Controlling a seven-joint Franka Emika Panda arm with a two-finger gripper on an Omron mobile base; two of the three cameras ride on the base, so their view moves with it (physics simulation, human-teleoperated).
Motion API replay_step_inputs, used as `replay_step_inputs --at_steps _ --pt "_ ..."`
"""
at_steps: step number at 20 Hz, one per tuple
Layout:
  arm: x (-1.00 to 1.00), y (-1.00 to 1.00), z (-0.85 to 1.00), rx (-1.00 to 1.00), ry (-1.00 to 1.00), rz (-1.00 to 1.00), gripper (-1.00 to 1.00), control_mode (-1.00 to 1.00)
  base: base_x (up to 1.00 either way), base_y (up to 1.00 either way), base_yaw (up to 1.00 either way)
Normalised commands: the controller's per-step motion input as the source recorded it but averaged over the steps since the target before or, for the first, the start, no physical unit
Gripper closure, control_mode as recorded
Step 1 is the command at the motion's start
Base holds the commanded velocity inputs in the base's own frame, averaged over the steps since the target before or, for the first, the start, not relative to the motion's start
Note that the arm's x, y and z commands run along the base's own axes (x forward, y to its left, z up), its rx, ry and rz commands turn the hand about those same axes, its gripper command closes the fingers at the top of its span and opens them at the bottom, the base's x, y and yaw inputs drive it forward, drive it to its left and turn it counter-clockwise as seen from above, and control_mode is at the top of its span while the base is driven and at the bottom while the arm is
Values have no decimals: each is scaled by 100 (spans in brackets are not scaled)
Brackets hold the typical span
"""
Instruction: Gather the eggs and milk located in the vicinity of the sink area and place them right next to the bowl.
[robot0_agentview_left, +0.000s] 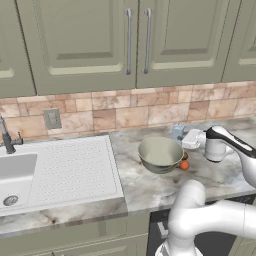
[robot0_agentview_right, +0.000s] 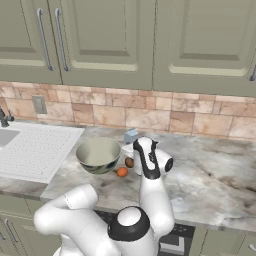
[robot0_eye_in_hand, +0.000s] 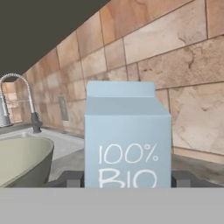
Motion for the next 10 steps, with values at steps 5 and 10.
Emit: replay_step_inputs --at_steps 5,10 --pt "-3 0 -1 0 0 0 -100 -100 0 0 0" --pt "-21 0 0 0 -1 0 -100 -100 0 0 0"
